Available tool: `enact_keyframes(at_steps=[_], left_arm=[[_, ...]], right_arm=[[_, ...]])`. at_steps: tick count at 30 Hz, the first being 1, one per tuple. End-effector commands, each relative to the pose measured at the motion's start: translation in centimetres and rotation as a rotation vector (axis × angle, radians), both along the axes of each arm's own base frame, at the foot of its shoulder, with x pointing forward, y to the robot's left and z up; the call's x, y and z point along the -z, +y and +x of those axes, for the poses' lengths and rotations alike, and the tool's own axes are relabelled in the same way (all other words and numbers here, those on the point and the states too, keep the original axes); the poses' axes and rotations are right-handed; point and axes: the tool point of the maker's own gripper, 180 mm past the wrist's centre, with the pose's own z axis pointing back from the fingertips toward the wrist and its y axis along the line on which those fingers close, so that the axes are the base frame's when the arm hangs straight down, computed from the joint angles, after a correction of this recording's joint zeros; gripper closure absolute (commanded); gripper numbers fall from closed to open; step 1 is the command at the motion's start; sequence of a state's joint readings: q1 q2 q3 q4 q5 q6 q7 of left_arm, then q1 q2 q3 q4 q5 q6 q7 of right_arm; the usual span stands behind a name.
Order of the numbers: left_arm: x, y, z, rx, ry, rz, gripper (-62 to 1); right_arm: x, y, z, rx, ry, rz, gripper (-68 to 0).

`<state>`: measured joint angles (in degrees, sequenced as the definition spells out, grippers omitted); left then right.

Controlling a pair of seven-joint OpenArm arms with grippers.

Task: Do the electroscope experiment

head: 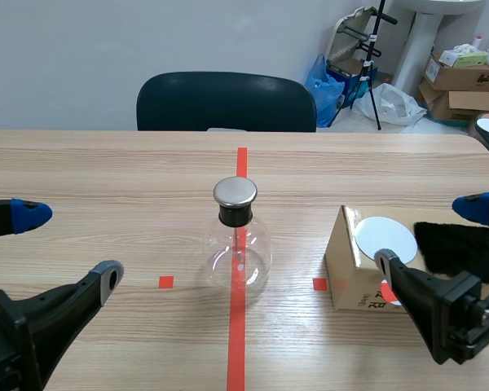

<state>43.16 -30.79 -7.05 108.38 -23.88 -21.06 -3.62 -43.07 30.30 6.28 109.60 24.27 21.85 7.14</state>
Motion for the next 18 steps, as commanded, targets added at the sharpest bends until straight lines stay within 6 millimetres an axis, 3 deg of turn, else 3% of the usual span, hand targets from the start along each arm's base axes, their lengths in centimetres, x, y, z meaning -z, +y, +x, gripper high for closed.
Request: enact_keyframes(at_steps=[1, 10, 18], left_arm=[[-1.1, -0.5, 0.2, 0.005, -0.032, -0.024, -62.3], [-1.1, -0.5, 0.2, 0.005, -0.032, -0.024, -62.3], [-1.1, -0.5, 0.2, 0.006, -0.032, -0.024, -62.3]], right_arm=[[-0.8, 0.0, 0.3, -0.004, -0.025, 0.002, -67.9], [-0.4, 0.1, 0.0, -0.032, -0.039, -0.064, -67.9], [1.8, 0.2, -3.0, -0.14, -0.066, -0.285, -67.9]])
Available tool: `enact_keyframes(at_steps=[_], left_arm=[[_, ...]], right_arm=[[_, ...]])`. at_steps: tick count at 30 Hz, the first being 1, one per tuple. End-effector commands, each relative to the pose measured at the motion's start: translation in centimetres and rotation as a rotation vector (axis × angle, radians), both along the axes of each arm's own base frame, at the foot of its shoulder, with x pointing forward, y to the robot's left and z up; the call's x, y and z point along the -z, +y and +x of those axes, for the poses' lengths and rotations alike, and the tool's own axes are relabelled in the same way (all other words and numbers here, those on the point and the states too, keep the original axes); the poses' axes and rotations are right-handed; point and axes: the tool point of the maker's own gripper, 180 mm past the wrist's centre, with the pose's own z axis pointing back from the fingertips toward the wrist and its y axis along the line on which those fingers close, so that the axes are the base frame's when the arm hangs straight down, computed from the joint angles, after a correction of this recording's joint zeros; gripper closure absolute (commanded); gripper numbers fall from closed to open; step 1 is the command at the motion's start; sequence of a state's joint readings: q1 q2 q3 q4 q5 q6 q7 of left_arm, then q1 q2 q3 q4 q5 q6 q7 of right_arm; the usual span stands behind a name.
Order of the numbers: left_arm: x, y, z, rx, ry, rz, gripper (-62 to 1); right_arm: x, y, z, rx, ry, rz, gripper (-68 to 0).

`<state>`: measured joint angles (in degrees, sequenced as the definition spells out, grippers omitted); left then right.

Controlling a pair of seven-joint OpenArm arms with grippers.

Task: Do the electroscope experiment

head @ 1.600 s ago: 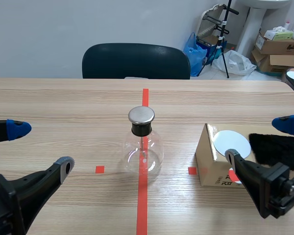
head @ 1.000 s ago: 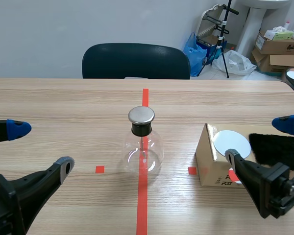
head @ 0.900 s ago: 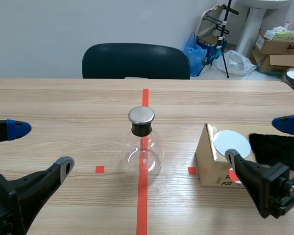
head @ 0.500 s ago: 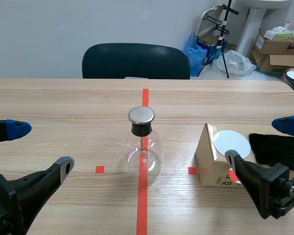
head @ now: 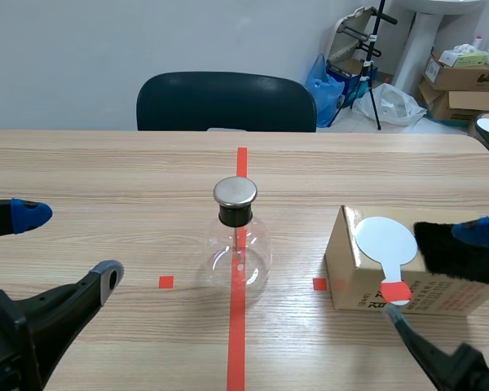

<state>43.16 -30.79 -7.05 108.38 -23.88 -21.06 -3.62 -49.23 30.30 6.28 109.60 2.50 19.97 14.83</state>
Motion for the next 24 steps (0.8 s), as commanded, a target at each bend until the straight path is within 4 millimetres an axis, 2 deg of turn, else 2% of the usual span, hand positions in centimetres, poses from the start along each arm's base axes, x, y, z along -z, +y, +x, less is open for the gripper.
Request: enact_keyframes(at_steps=[1, 8, 11, 17, 24], left_arm=[[-1.1, -0.5, 0.2, 0.006, -0.032, -0.024, -62.3], [-1.1, -0.5, 0.2, 0.006, -0.032, -0.025, -62.3], [-1.1, -0.5, 0.2, 0.005, -0.032, -0.025, -62.3], [-1.1, -0.5, 0.2, 0.005, -0.032, -0.025, -62.3], [-1.2, -0.5, 0.2, 0.006, -0.034, -0.024, -62.3]], right_arm=[[-0.8, 0.0, -0.1, -0.013, -0.049, -0.02, -67.9], [-0.1, -0.2, -2.0, -0.099, -0.143, -0.213, -67.9], [0.1, -0.6, -2.1, -0.086, -0.181, -0.295, -67.9], [-0.6, -1.7, -1.5, -0.002, -0.292, -0.403, -67.9], [1.0, -1.3, -2.4, -0.072, -0.289, -0.488, -67.9]])
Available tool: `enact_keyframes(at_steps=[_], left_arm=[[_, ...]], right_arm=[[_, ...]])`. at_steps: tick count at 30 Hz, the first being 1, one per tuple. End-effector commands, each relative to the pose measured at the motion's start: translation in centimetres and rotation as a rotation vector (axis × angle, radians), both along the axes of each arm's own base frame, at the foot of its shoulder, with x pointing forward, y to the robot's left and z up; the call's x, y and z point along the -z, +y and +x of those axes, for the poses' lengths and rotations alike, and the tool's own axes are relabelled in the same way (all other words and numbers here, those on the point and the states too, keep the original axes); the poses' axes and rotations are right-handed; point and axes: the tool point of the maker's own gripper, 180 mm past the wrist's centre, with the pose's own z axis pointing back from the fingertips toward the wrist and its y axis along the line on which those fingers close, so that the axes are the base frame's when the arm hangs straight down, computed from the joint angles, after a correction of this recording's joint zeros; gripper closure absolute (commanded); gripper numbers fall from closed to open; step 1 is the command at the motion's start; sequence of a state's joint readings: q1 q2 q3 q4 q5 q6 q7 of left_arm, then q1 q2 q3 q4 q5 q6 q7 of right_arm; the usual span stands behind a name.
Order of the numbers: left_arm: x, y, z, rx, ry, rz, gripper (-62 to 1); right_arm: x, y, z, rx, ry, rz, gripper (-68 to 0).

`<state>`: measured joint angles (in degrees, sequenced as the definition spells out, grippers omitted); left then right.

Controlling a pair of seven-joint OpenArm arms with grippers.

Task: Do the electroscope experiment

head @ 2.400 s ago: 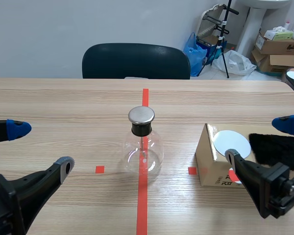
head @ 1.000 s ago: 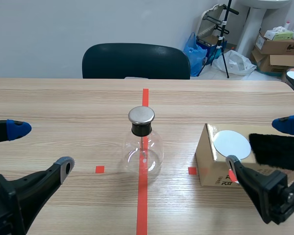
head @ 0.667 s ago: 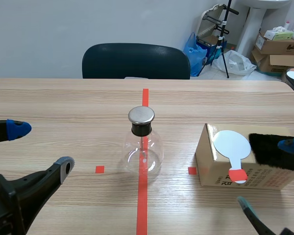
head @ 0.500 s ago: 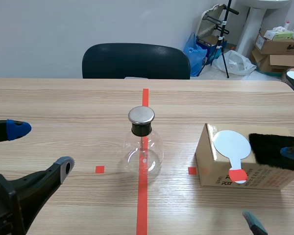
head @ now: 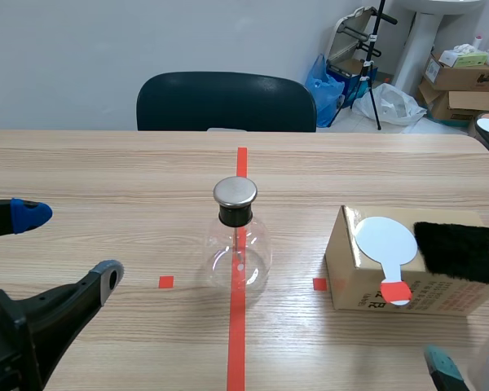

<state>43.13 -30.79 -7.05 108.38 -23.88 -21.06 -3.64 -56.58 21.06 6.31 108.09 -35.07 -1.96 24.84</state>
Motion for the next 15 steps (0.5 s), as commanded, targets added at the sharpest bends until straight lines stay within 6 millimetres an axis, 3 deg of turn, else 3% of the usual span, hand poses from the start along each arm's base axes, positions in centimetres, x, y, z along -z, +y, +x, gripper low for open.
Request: enact_keyframes(at_steps=[1, 7, 15], left_arm=[[-1.2, -0.5, 0.2, 0.006, -0.033, -0.025, -62.3], [-1.1, -0.5, 0.2, 0.006, -0.033, -0.024, -62.3], [-1.1, -0.5, 0.2, 0.006, -0.033, -0.024, -62.3]], right_arm=[[0.0, 0.2, 0.1, -0.025, -0.016, -0.005, -67.9], [1.8, 0.9, -0.1, -0.075, -0.061, -0.088, -67.9], [2.7, 0.9, 1.6, -0.041, -0.218, -0.187, -67.9]])
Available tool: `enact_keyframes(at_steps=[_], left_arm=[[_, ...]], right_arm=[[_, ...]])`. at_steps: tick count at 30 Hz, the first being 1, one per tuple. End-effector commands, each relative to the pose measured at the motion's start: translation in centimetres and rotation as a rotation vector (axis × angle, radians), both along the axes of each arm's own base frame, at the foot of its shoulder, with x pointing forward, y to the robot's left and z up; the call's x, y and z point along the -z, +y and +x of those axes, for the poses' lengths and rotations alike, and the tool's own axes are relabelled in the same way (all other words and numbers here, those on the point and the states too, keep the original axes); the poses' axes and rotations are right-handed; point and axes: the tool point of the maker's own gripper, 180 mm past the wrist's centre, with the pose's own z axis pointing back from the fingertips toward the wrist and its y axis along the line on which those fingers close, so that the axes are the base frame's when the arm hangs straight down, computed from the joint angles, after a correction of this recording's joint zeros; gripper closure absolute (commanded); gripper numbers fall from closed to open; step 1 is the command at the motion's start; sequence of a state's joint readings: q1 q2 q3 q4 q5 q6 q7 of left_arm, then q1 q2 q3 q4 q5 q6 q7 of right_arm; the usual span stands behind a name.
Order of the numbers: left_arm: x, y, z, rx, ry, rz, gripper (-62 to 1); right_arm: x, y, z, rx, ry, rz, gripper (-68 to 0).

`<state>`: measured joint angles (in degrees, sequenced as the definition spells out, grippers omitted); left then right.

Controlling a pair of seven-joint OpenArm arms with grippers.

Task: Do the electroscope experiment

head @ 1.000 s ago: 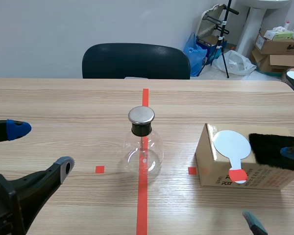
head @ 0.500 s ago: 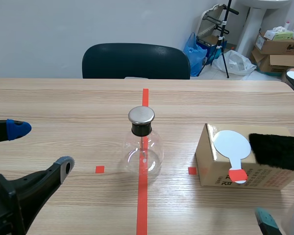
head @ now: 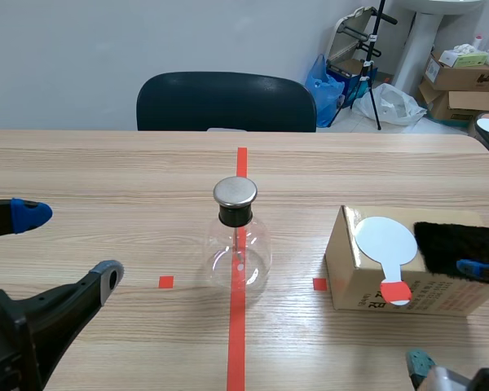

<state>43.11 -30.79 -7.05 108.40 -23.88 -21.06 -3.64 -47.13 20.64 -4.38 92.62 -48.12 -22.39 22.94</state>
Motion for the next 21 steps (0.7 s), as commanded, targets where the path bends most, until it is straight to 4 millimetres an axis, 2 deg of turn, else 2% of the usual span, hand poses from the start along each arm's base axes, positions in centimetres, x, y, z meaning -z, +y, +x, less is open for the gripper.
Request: enact_keyframes(at_steps=[1, 6, 14, 21], left_arm=[[-1.1, -0.5, 0.2, 0.005, -0.032, -0.024, -62.3], [-1.1, -0.5, 0.2, 0.005, -0.032, -0.024, -62.3], [-1.1, -0.5, 0.2, 0.005, -0.032, -0.024, -62.3], [-0.7, -0.4, 0.1, 0.006, -0.013, -0.009, -62.3]], right_arm=[[-0.9, 0.2, 1.0, -0.003, -0.056, -0.014, -67.9], [-0.8, 1.0, 2.2, 0.028, -0.116, -0.031, -67.9], [0.7, 2.3, 3.3, 0.06, -0.106, -0.059, -67.9], [1.0, 3.2, 4.0, 0.074, -0.107, -0.077, -67.9]])
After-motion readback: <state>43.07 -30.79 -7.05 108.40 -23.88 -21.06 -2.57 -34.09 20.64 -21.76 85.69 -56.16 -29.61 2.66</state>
